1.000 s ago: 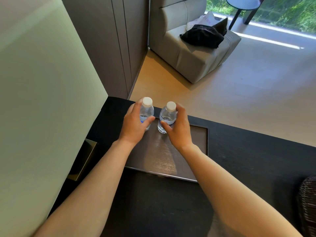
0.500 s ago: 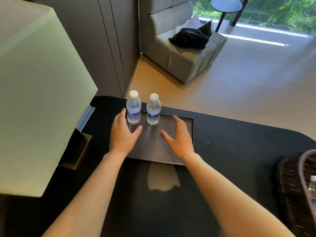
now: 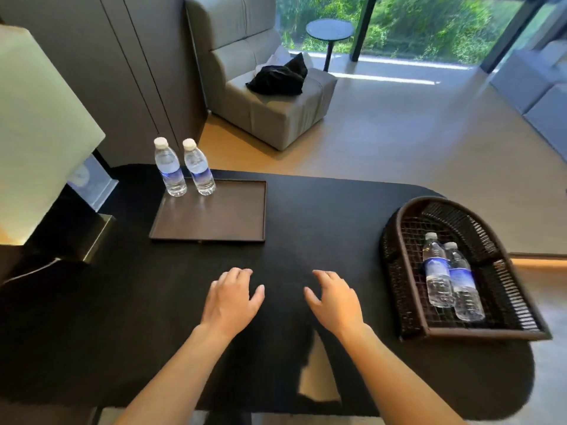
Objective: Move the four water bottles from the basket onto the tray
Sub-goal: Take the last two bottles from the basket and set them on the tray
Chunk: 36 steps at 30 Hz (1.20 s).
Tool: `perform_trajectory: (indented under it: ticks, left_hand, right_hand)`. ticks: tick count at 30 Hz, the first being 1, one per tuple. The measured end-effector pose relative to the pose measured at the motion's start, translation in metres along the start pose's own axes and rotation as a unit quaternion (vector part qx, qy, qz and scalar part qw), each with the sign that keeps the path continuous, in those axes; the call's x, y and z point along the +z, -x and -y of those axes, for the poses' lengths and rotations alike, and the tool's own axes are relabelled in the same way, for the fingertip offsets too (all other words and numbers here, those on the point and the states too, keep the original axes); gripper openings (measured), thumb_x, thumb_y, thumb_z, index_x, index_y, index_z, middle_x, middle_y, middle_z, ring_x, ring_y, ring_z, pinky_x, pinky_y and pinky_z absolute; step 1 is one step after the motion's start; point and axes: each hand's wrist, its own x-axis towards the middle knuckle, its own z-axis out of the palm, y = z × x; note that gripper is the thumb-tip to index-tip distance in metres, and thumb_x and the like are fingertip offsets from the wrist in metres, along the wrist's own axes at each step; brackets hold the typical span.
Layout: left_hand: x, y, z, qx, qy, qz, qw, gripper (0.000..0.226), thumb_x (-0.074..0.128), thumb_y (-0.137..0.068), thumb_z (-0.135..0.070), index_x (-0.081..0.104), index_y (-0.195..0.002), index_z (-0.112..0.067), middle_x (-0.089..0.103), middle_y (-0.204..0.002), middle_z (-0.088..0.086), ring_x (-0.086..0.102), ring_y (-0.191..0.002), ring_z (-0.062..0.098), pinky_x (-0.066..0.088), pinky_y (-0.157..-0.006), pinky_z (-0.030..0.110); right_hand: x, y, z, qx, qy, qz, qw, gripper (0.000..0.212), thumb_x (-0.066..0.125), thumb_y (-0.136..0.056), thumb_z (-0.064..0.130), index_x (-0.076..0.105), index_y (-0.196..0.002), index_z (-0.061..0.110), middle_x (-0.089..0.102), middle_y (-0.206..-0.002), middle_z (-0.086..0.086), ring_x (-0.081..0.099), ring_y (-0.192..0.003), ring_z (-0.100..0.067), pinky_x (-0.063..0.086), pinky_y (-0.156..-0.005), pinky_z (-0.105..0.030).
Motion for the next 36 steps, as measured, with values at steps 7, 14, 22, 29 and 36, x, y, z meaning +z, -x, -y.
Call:
perform_trajectory:
  ticks: [7,14,22,29,36]
  left_hand:
    - [0.029,0.056,-0.139,0.076,0.005,0.023,0.997,0.051,0.051,-0.100,-0.050,0.063,-0.137,-0.016,0.068,-0.128,0.000,0.064,-0.116,0.020,0.049,-0.097,0.037]
    - [0.045,0.051,-0.255,0.174,0.008,0.051,0.983,0.045,0.048,-0.102,-0.049,0.063,-0.132,-0.018,0.068,-0.122,0.000,0.065,-0.111,0.017,0.055,-0.093,0.035]
    - [0.082,-0.026,-0.352,0.216,0.042,0.081,0.972,0.048,0.051,-0.102,-0.048,0.059,-0.138,-0.016,0.067,-0.125,0.002,0.065,-0.113,0.019,0.056,-0.089,0.036]
    - [0.148,-0.118,-0.404,0.184,0.060,0.151,0.969,0.042,0.049,-0.101,-0.044,0.061,-0.126,-0.012,0.066,-0.115,0.006,0.064,-0.106,0.024,0.054,-0.087,0.037]
    - [0.204,-0.186,-0.428,0.121,0.077,0.214,0.966,0.041,0.055,-0.099,-0.043,0.059,-0.119,-0.007,0.065,-0.116,0.013,0.063,-0.108,0.033,0.052,-0.095,0.044]
  right_hand:
    - [-0.058,0.093,-0.115,0.057,-0.006,-0.050,0.997,0.052,0.056,-0.099,0.048,0.058,-0.143,0.021,0.066,-0.137,-0.001,0.063,-0.125,-0.022,0.053,-0.102,-0.041]
    - [-0.120,0.118,-0.196,0.138,-0.060,-0.107,0.983,0.048,0.059,-0.099,0.043,0.060,-0.138,0.017,0.068,-0.128,-0.003,0.066,-0.117,-0.022,0.055,-0.097,-0.044]
    - [-0.171,0.068,-0.279,0.191,-0.055,-0.117,0.973,0.038,0.059,-0.100,0.043,0.061,-0.128,0.017,0.066,-0.116,-0.005,0.065,-0.102,-0.024,0.051,-0.077,-0.038]
    - [-0.185,-0.018,-0.344,0.226,-0.069,-0.040,0.971,0.056,0.058,-0.101,0.040,0.049,-0.149,0.014,0.063,-0.138,-0.011,0.062,-0.125,-0.030,0.050,-0.097,-0.042]
    - [-0.168,-0.101,-0.382,0.228,-0.086,0.020,0.970,0.045,0.062,-0.099,0.038,0.059,-0.133,0.008,0.069,-0.125,-0.012,0.065,-0.117,-0.032,0.052,-0.093,-0.042]
